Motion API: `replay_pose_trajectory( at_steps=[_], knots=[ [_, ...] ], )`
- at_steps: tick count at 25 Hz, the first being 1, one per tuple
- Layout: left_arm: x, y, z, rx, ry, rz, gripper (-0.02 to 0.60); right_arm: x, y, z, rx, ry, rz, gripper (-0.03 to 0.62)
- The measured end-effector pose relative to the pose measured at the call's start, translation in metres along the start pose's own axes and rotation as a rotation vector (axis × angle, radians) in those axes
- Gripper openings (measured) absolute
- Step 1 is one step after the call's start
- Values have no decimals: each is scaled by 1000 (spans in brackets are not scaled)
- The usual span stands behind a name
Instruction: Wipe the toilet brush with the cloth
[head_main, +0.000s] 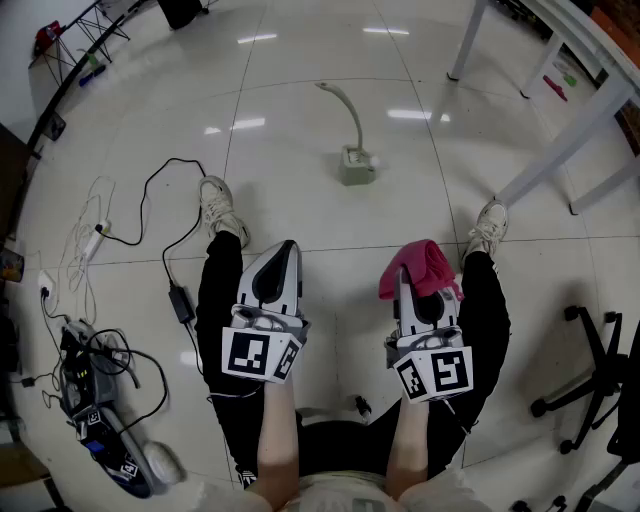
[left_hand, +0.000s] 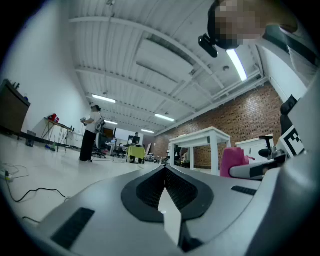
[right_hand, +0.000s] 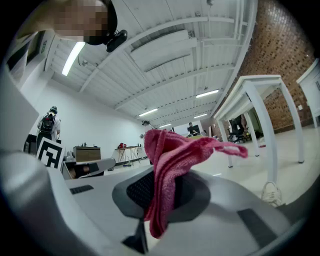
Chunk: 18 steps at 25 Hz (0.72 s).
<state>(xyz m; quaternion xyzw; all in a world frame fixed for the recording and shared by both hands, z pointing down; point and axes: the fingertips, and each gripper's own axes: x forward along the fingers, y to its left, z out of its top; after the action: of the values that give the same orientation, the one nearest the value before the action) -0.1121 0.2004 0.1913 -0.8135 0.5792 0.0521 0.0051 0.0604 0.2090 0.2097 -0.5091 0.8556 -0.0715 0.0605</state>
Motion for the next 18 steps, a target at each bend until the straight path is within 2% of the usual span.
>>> replay_pose_trajectory(
  at_steps=[3,8,11,15,18],
  knots=[
    [25,16,-6,-38,11,15,5,28,-21,2,15,14,-25,32],
    [88,37,-2,-28,5,8,5,86,-48,21,-57,27,-33,32],
    [127,45,11,-30,-10,-7,5,118,-53,42,-66,-2,-28,32],
    [175,40,41,2,-75,-83,5,157,-65,70,-92,-44,-16,32],
    [203,54,50,0,-99,-77,5,184,-75,88,-96,-81,0,32]
  ],
)
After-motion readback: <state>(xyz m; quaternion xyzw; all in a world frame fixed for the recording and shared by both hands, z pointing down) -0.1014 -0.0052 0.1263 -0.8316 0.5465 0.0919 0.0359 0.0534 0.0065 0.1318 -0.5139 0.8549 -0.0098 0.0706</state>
